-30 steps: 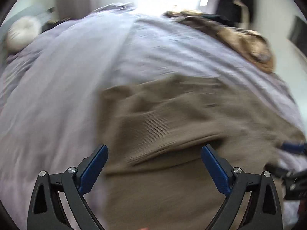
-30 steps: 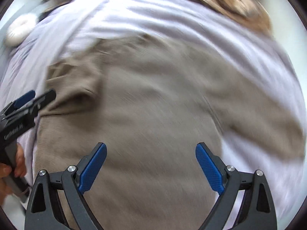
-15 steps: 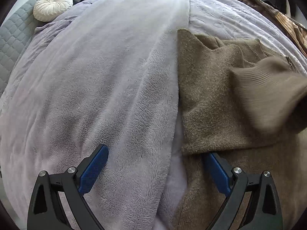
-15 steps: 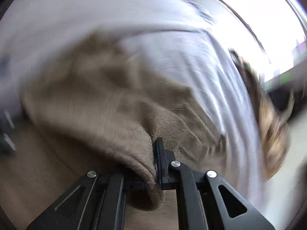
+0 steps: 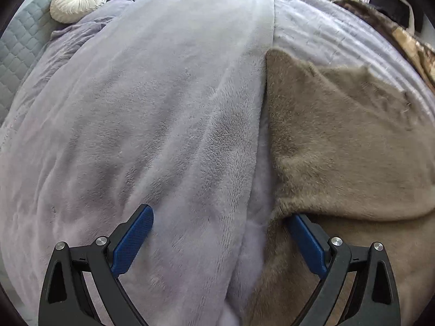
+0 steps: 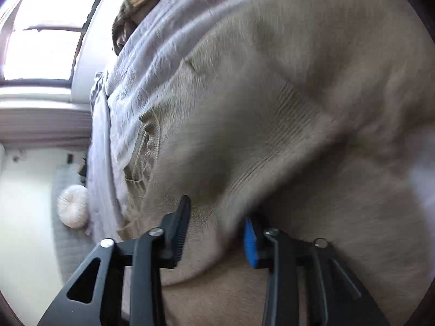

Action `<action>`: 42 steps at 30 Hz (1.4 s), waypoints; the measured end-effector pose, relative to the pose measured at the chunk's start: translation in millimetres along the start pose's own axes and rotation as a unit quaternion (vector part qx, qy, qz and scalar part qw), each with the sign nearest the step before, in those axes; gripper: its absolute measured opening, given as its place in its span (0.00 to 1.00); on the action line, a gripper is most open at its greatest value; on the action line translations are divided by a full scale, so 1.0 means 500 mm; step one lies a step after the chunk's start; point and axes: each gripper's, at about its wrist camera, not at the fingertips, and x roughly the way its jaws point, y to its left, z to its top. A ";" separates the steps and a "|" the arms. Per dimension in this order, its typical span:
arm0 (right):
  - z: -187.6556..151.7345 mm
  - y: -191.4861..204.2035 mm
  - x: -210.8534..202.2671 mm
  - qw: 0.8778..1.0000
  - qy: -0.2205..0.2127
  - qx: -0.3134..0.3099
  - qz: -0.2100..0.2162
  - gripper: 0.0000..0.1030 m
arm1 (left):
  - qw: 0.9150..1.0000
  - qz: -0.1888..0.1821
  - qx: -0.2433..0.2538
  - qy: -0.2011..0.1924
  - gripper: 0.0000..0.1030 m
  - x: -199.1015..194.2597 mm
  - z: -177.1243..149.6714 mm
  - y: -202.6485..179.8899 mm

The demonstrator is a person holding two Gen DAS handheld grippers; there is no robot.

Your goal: Fold small clothes

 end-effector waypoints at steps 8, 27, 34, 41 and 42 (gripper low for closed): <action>0.010 0.016 -0.040 1.000 0.005 -0.014 -0.027 0.44 | 0.996 -0.087 0.014 -0.005 0.95 -0.012 0.117 -0.001; -0.348 0.302 0.360 0.960 0.186 0.056 0.200 0.06 | 0.982 -0.170 0.069 0.051 0.16 0.117 0.310 -0.001; -0.363 0.317 0.449 0.962 0.226 0.033 0.147 0.08 | 0.986 -0.159 0.044 0.034 0.17 0.124 0.292 0.009; -0.240 0.305 0.244 0.989 0.119 -0.056 0.069 0.42 | 0.988 -0.132 0.080 0.007 0.17 0.050 0.250 -0.004; -0.214 0.283 0.211 0.994 0.088 -0.049 0.045 0.42 | 0.987 -0.135 0.082 0.006 0.17 0.046 0.242 -0.009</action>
